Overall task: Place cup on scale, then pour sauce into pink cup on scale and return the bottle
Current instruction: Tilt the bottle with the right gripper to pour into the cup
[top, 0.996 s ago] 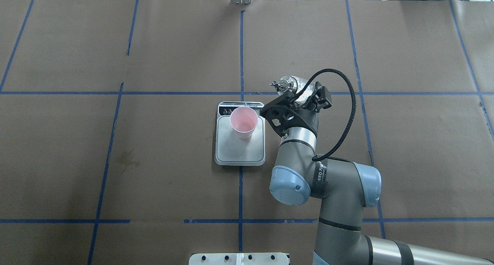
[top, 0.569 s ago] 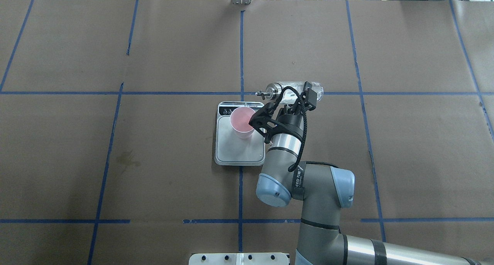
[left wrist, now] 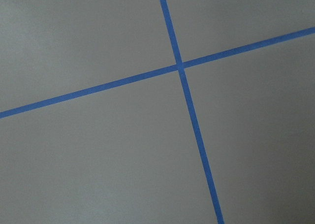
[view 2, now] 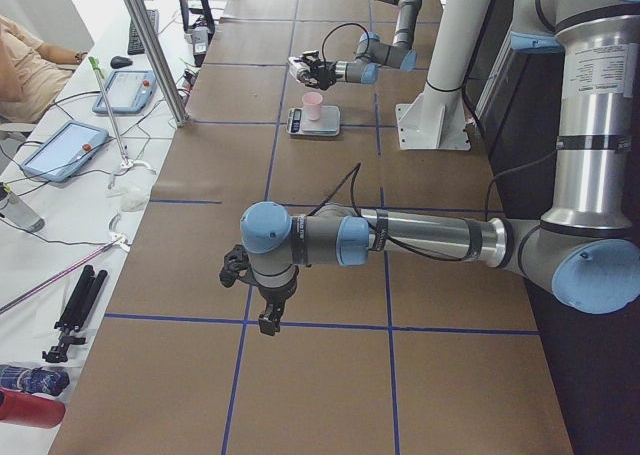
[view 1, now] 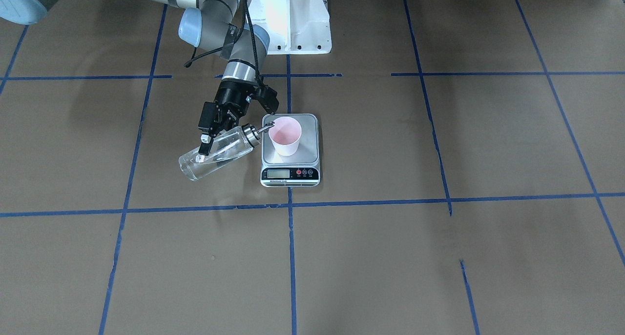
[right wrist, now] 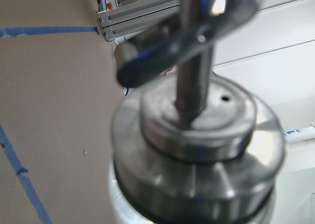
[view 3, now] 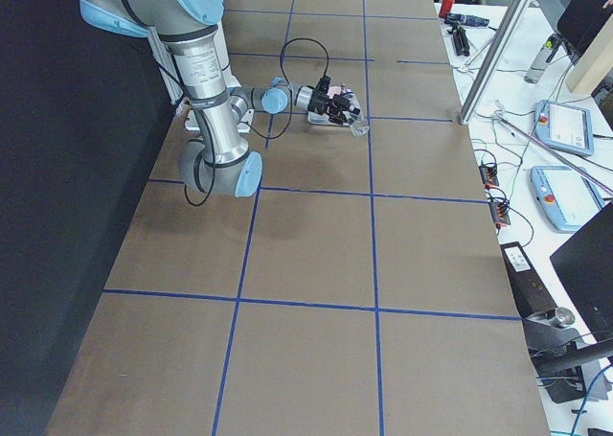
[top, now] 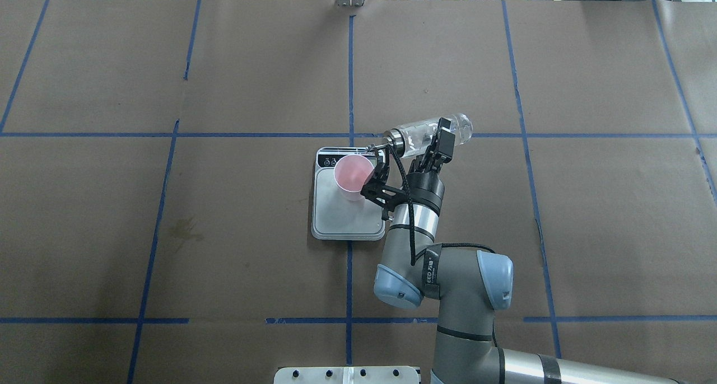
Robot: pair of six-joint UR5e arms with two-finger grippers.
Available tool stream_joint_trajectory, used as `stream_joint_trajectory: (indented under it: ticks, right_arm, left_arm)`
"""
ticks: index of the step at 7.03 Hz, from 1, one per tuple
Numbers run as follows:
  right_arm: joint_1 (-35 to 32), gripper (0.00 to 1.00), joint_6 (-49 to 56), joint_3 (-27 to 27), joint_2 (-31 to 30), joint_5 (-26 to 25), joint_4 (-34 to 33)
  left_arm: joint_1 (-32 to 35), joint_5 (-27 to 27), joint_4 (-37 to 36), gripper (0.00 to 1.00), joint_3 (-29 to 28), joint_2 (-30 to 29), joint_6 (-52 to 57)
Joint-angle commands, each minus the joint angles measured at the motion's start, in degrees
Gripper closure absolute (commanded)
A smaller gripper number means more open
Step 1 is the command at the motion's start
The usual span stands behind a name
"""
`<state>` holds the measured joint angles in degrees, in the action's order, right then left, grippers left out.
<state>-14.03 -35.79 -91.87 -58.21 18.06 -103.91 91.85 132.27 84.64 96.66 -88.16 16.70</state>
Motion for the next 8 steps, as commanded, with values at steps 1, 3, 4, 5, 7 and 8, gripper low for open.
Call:
stream_joint_trajectory:
  ticks: [1,3,4,5,7,8]
  right_arm:
    - [0.0,1.00,4.7,-0.2,-0.7,-2.8,-0.2]
    - [0.0,1.00,6.5,-0.1,-0.7,-4.6,-0.2]
    - [0.0,1.00,7.7,-0.2,-0.8,-5.8,-0.2]
    - [0.0,1.00,8.1,-0.2,-0.8,-6.5,-0.2]
    - [0.0,1.00,11.7,-0.2,-0.9,-8.3,-0.2]
    - [0.1,1.00,13.7,-0.1,-1.7,-9.4,-0.2]
  left_arm:
    - [0.0,0.0,0.0,0.00,0.0,0.0,0.0]
    - [0.0,0.0,0.0,0.00,0.0,0.0,0.1]
    - [0.0,0.0,0.1,0.00,0.0,0.0,0.1]
    - [0.0,0.0,0.1,0.00,0.0,0.0,0.1]
    - [0.0,0.0,0.0,0.00,0.0,0.0,0.1]
    - [0.0,0.0,0.1,0.00,0.0,0.0,0.1]
